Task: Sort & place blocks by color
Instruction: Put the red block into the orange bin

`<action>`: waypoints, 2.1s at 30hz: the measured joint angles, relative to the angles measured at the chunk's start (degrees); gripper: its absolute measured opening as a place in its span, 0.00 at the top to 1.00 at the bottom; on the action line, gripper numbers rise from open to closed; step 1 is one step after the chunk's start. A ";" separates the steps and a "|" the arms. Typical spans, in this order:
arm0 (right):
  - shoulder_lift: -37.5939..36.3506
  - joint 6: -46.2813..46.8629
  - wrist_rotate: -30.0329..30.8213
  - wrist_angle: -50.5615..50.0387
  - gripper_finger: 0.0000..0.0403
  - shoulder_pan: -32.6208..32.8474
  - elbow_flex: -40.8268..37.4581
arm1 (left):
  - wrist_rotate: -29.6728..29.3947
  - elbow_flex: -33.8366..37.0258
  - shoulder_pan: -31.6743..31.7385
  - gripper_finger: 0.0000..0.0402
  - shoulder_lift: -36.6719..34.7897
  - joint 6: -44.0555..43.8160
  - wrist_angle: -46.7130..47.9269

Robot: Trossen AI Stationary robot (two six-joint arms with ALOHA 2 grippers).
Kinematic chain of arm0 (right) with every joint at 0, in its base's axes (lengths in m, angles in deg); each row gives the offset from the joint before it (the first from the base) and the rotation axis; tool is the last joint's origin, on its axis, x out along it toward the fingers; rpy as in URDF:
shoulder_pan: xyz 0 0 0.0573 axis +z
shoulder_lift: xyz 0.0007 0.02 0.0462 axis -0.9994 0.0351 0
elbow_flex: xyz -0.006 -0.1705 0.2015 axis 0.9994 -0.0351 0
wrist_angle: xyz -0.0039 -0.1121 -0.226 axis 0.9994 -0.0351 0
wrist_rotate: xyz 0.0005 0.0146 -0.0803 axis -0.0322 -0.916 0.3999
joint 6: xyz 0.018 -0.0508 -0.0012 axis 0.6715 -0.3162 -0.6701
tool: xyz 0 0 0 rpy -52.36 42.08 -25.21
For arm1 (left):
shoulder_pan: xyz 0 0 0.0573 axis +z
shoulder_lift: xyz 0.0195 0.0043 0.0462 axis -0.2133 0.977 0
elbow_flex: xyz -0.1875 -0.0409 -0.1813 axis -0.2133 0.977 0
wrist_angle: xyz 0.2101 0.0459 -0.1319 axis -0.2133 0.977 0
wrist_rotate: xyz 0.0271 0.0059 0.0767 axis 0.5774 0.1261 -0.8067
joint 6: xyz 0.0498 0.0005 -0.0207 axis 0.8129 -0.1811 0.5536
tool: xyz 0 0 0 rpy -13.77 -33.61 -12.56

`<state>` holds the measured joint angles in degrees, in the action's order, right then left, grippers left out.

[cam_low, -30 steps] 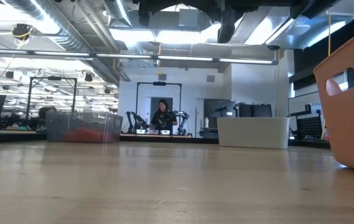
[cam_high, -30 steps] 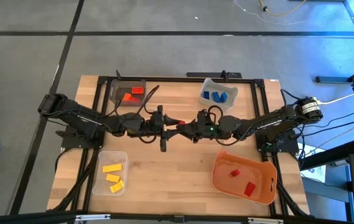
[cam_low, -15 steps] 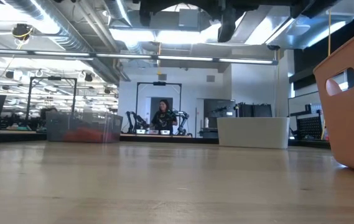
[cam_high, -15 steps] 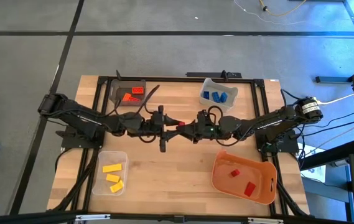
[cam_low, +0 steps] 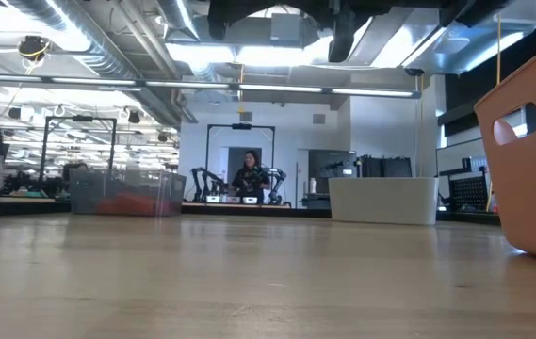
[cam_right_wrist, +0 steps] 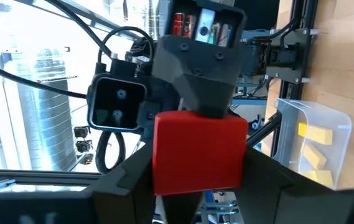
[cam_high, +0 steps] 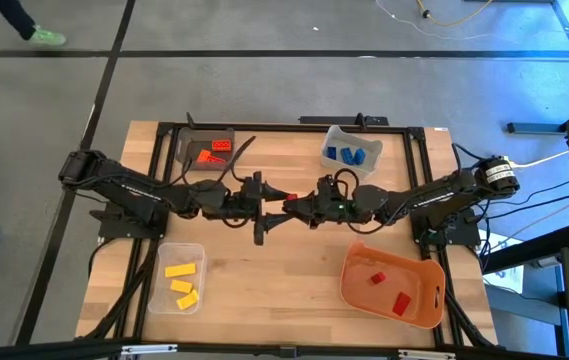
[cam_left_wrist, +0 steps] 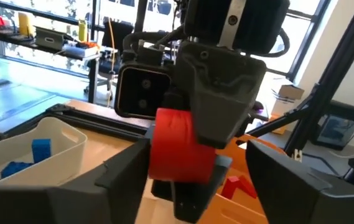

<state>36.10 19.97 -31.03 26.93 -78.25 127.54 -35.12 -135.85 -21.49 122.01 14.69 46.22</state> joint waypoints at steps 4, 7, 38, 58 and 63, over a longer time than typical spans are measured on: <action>0.00 -0.33 0.04 0.02 0.59 0.00 -0.02 | 0.87 0.00 0.00 0.28 0.00 -0.06 -0.19; -0.04 -0.54 0.02 0.05 0.59 0.00 -0.04 | 1.02 0.00 0.00 0.23 0.00 -0.01 -0.13; -28.47 -21.98 -2.00 -42.07 0.59 1.41 -0.13 | -9.63 -0.04 -5.73 0.20 -16.52 4.60 12.03; -17.71 -23.73 -1.91 -100.41 0.59 27.03 24.15 | -11.97 -0.04 -5.88 0.21 -16.44 3.41 7.39; -13.30 -19.63 -8.34 -107.18 0.59 31.72 23.69 | -12.24 -0.04 -5.88 0.21 -16.44 3.42 7.37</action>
<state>22.80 0.33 -39.37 -80.25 -46.53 151.23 -47.36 -135.89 -27.37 105.58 18.10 53.59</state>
